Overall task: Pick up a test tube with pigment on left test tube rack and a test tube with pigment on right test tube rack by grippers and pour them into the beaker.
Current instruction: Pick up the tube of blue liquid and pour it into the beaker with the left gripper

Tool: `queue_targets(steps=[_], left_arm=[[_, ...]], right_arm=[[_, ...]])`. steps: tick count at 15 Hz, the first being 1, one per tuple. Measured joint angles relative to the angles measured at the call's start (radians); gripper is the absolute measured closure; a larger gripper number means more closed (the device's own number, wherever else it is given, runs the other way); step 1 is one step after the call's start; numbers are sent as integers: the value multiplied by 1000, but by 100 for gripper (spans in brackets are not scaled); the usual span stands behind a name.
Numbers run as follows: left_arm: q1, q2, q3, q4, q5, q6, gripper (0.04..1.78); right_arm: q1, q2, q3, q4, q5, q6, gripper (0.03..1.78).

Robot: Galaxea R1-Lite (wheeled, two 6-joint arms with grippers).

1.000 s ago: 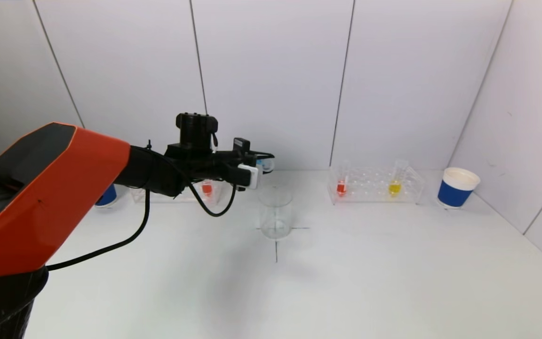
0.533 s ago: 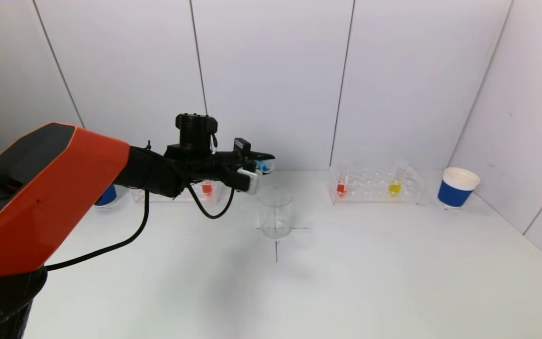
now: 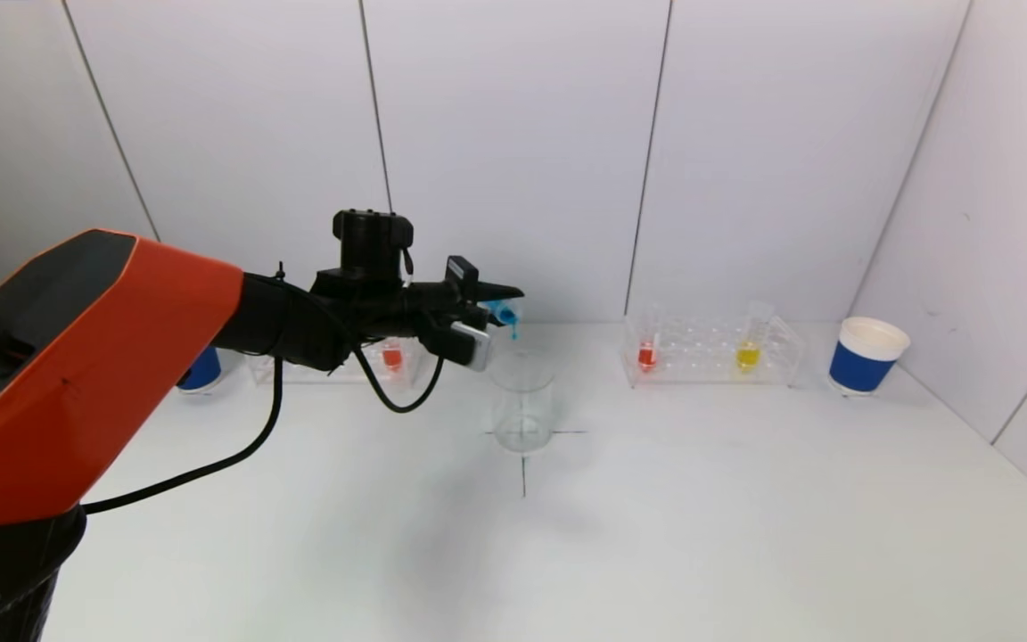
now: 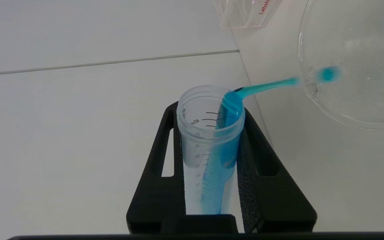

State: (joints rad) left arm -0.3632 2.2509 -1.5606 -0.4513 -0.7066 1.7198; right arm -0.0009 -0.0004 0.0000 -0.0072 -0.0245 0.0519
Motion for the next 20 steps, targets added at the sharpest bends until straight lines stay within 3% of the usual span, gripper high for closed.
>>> queue_targets(steps=[20], left_arm=[[3, -3, -37, 14, 7, 153, 137]], right_arm=[[0, 0, 0, 0, 0, 0, 4]])
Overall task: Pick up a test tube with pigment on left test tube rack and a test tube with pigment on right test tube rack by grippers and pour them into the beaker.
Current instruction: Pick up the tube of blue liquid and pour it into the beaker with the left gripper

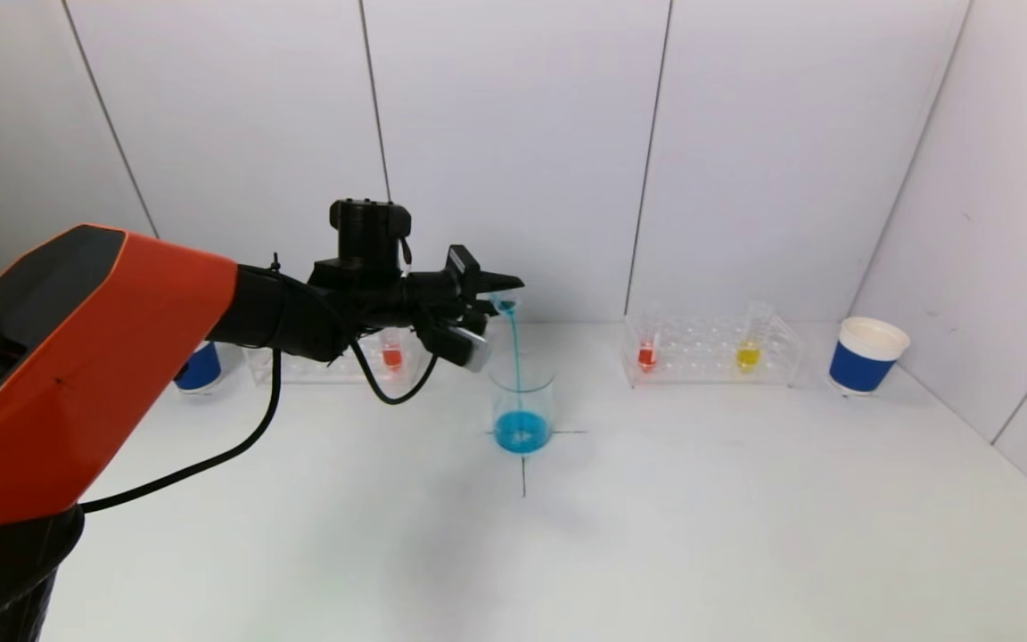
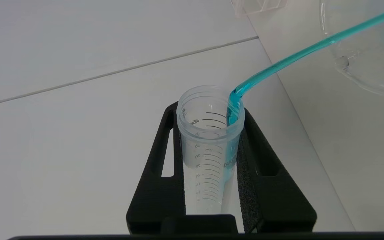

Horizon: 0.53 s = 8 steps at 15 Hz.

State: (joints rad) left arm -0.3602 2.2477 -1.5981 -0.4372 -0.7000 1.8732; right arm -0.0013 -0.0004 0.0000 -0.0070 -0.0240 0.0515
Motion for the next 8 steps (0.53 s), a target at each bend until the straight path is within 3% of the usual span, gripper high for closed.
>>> queue_targets(steps=[8], left_arm=[[1, 6, -41, 1, 12, 32, 137]], right_arm=[[0, 0, 0, 0, 0, 0, 4]])
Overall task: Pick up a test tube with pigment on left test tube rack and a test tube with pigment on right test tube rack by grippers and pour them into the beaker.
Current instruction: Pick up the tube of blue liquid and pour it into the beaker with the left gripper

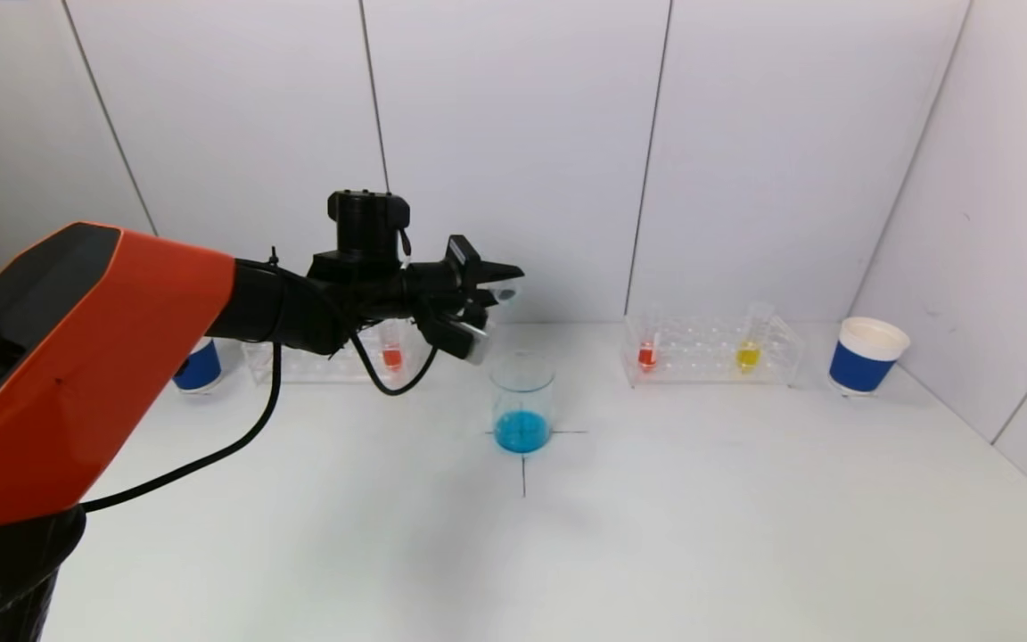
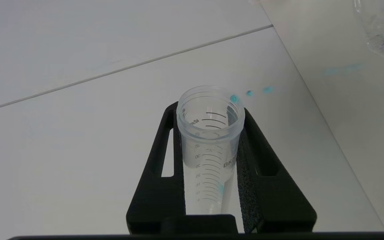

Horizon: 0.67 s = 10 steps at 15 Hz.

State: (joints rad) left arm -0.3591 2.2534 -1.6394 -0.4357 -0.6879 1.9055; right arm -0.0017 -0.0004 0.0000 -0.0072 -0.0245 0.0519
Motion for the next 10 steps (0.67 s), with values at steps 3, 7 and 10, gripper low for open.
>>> queue_targets(steps=[3, 7, 10], left_arm=[[-4, 2, -9, 6, 1, 13, 137], [-4, 4, -10, 6, 1, 24, 137], [-4, 6, -6, 5, 2, 24, 137]], right_arm=[[0, 0, 0, 0, 0, 0, 4], [0, 0, 0, 0, 0, 0, 4], [0, 0, 0, 0, 0, 0, 4]])
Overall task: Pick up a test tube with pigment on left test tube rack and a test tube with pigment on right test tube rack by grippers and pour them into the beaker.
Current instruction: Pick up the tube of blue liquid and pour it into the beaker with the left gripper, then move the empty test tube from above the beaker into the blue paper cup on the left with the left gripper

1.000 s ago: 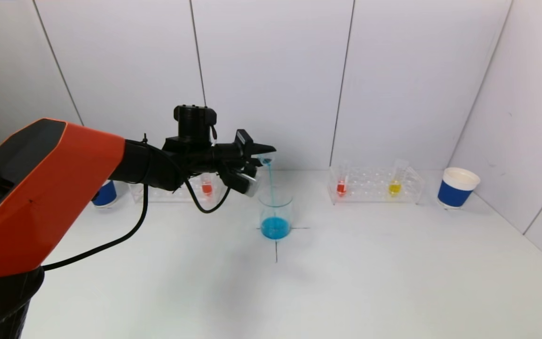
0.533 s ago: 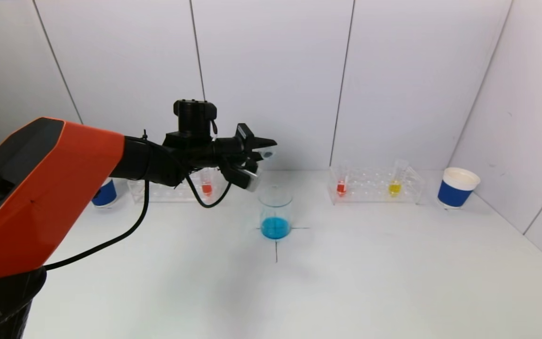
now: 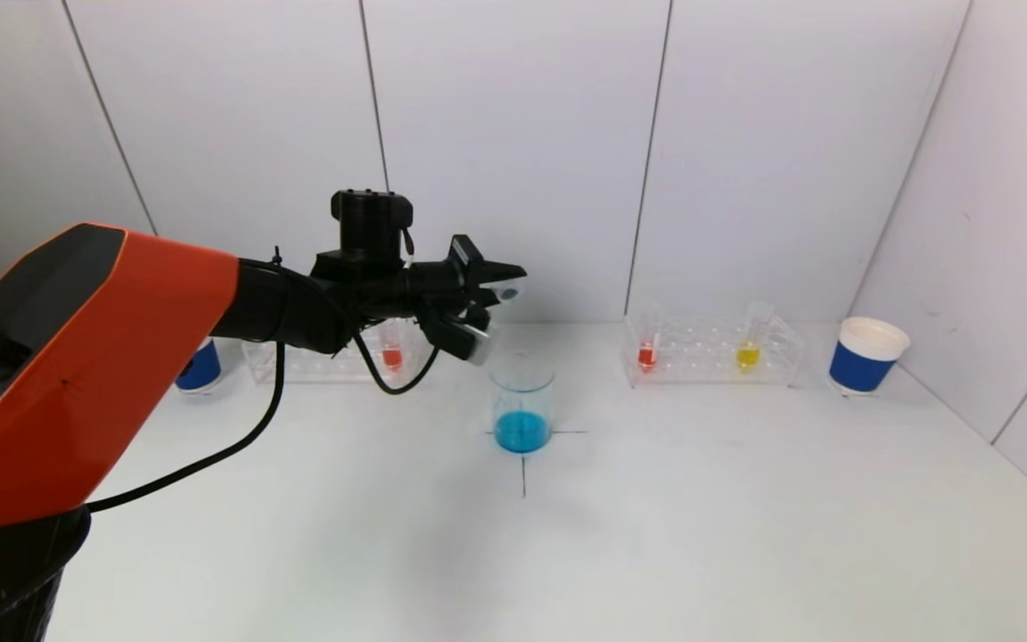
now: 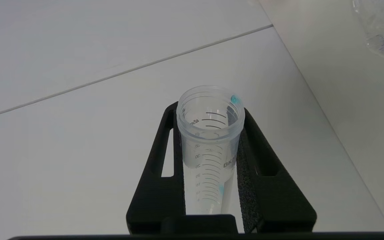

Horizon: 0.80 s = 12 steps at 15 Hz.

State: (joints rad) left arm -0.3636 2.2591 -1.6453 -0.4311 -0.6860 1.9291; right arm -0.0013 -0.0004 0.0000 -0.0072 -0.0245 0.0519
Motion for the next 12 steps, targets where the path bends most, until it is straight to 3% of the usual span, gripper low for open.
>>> queue_targets(steps=[3, 7, 12], left_arm=[[-5, -1, 18, -7, 1, -35, 137], [-42, -40, 68, -75, 24, -244, 137], [-101, -128, 146, -386, 243, -639, 137]], right_arm=[[0, 0, 0, 0, 0, 0, 4], [0, 0, 0, 0, 0, 0, 4], [0, 0, 0, 0, 0, 0, 4]])
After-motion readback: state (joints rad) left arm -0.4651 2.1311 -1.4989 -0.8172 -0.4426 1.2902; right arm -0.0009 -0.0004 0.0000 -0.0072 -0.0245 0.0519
